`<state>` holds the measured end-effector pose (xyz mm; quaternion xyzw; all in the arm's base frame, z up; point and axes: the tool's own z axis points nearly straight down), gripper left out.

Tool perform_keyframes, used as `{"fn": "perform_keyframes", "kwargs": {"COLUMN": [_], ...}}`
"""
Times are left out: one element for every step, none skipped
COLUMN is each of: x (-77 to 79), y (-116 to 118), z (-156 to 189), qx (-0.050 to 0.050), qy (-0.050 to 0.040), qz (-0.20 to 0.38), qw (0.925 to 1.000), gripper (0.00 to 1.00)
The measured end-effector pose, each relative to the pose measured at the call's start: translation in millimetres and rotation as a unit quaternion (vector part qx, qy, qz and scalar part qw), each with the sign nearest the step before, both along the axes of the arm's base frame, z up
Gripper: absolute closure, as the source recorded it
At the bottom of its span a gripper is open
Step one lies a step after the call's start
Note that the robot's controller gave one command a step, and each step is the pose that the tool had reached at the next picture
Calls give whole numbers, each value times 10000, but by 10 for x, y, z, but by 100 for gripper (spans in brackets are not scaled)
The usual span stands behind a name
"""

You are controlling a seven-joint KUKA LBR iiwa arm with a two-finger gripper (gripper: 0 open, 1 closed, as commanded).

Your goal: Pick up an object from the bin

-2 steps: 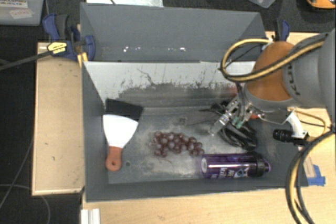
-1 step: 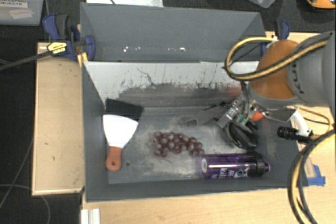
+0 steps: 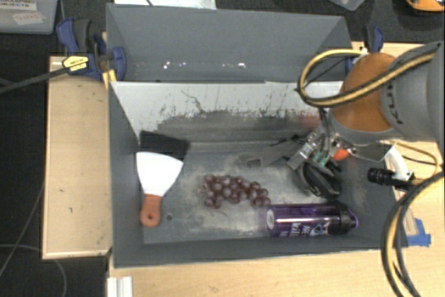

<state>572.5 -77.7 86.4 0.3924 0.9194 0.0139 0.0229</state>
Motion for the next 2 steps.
{"fn": "perform_keyframes", "kwargs": {"x": [-61, -55], "y": [-15, -36], "z": [215, 617], "qx": [-2, -15], "qy": [99, 92], "qz": [-13, -17], "qw": [10000, 10000], "gripper": [100, 100]}}
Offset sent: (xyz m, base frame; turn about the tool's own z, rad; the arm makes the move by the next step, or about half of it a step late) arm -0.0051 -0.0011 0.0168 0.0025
